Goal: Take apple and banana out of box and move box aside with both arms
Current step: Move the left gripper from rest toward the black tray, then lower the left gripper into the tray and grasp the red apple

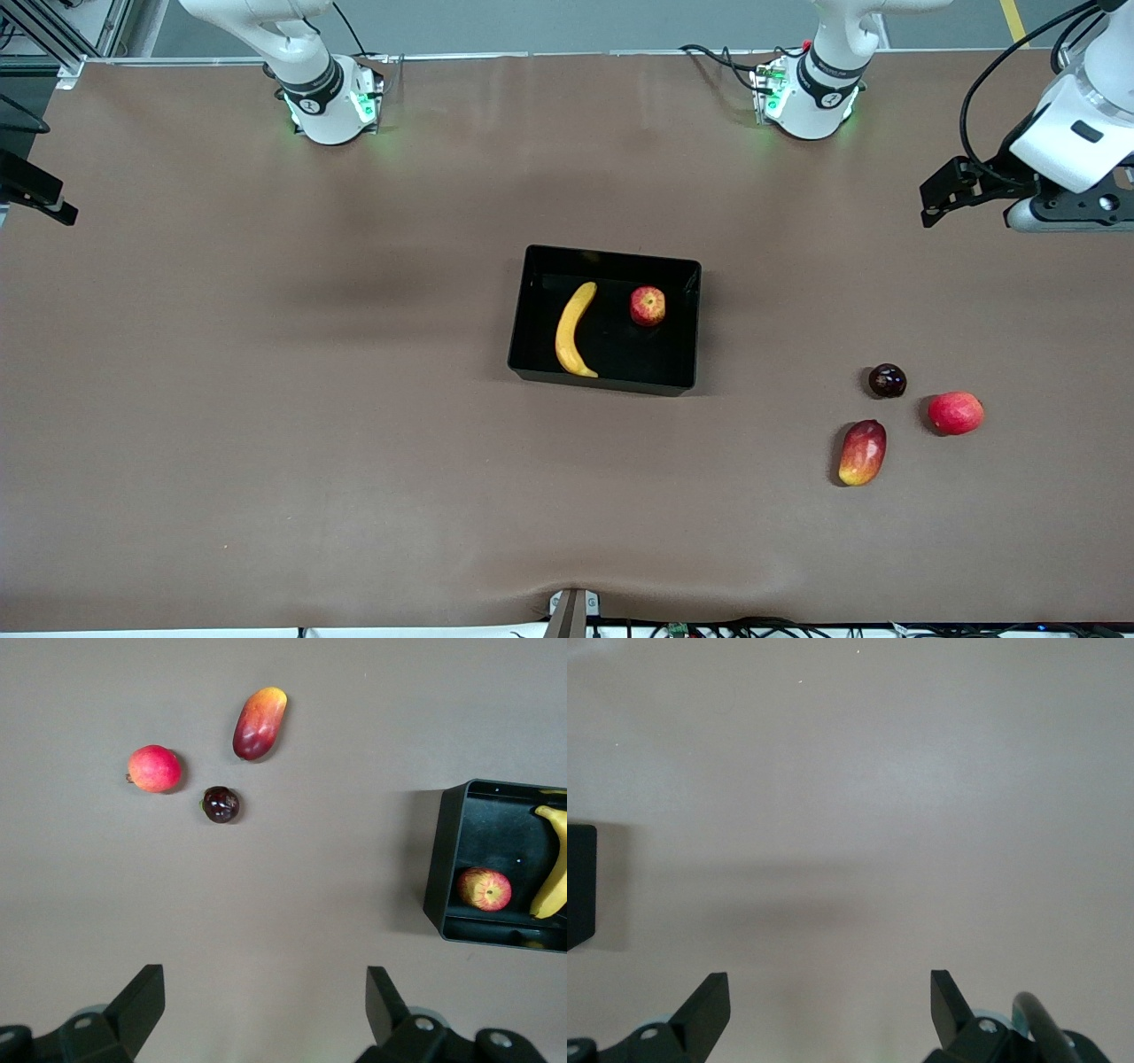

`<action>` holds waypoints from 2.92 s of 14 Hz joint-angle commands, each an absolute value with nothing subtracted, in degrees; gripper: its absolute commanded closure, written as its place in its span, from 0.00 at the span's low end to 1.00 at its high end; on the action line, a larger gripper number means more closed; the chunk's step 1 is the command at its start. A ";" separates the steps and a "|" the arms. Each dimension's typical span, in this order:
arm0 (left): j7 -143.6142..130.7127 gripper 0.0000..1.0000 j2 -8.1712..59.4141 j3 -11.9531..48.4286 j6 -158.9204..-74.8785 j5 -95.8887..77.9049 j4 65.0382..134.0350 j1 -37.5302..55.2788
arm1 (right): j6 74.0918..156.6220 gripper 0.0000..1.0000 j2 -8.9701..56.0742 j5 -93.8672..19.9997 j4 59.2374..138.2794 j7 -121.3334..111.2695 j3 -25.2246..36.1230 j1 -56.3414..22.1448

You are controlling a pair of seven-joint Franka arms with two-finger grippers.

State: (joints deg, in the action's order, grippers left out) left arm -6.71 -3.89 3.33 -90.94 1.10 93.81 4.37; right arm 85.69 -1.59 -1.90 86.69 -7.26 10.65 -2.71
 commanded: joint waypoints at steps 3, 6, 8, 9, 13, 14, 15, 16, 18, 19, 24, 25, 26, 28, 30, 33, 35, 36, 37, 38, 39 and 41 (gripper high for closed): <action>-6.06 0.00 -3.60 3.34 -89.74 1.32 92.72 3.52 | 85.34 0.00 -1.85 -1.14 86.22 -7.12 10.55 -2.72; -6.68 0.00 -3.43 3.34 -89.74 1.58 92.64 3.34 | 85.34 0.00 -1.85 -1.23 86.22 -7.12 10.55 -2.72; -6.07 0.00 -2.90 3.51 -89.91 4.90 92.64 3.86 | 85.34 0.00 -1.85 -1.32 86.22 -7.03 10.55 -2.81; -6.41 0.00 -1.77 3.95 -90.17 5.36 92.72 4.04 | 85.34 0.00 -1.85 -1.41 86.22 -7.03 10.55 -2.64; -11.83 0.00 -0.26 6.32 -92.35 3.96 94.74 7.20 | 85.43 0.00 -1.76 -1.49 86.22 -7.12 10.55 -2.37; -15.26 0.00 -0.09 7.11 -94.37 2.56 96.14 7.38 | 85.60 0.00 -1.67 -1.76 86.22 -7.12 10.55 -2.20; -17.64 0.00 0.61 8.51 -96.13 1.42 97.02 7.47 | 85.61 0.00 -1.41 -1.84 86.22 -7.38 10.63 -2.11; -19.41 0.00 1.31 11.14 -98.15 1.41 97.64 7.56 | 85.69 0.00 -1.06 -1.76 86.22 -7.38 10.55 -2.11; -21.00 0.00 4.12 14.92 -100.63 1.67 97.82 7.56 | 85.69 0.00 -0.88 -1.84 86.13 -7.56 10.63 -2.20; -21.88 0.00 4.83 16.68 -101.16 2.28 98.00 7.65 | 85.69 0.00 -0.88 -1.76 86.13 -7.65 10.63 -2.20; -29.69 0.00 11.50 22.58 -109.15 2.72 100.64 8.43 | 85.69 0.00 -0.88 -1.58 86.13 -7.82 10.63 -2.72; -30.49 0.00 12.38 22.59 -110.29 2.72 100.63 9.48 | 85.61 0.00 -0.88 -1.50 86.13 -7.74 10.63 -2.64; -31.28 0.00 13.35 22.59 -110.82 2.72 100.63 9.84 | 85.61 0.00 -0.88 -1.58 86.13 -7.73 10.63 -2.64; -31.73 0.00 15.45 22.76 -113.10 5.87 100.99 11.59 | 85.61 0.00 -0.88 -1.58 86.13 -7.73 10.63 -2.72; -35.31 0.00 18.44 22.76 -114.77 6.68 101.07 14.05 | 85.61 0.00 -0.88 -1.58 86.13 -7.73 10.63 -2.72; -39.27 0.00 22.84 22.68 -119.16 7.12 100.99 16.16 | 85.61 0.00 -0.88 -1.67 86.13 -7.65 10.63 -2.64; -42.35 0.00 25.91 22.68 -121.72 7.29 100.99 16.96 | 85.61 0.00 -0.88 -1.67 86.13 -7.65 10.63 -2.64; -42.62 0.00 27.23 22.68 -122.34 8.69 100.90 17.48 | 85.61 0.00 -0.88 -1.67 86.13 -7.65 10.63 -2.64; -42.97 0.00 28.46 22.76 -122.43 10.53 100.99 17.66 | 85.61 0.00 -0.88 -1.67 86.13 -7.65 10.63 -2.64; -44.28 0.00 29.78 22.76 -122.61 12.03 100.90 17.67 | 85.52 0.00 -0.88 -1.67 86.13 -7.65 10.63 -2.64; -45.43 0.00 30.75 22.76 -123.22 13.00 100.99 17.93 | 85.52 0.00 -0.88 -1.67 86.13 -7.65 10.63 -2.64; -47.54 0.00 32.77 22.76 -125.41 14.15 100.90 18.54 | 85.52 0.00 -0.88 -1.76 86.13 -7.65 10.63 -2.64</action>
State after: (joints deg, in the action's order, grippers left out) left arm -44.72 31.25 22.72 -123.78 12.15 101.43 17.81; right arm 85.80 -1.01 -1.90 86.70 -7.28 10.69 -2.70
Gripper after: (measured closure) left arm 0.000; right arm 0.000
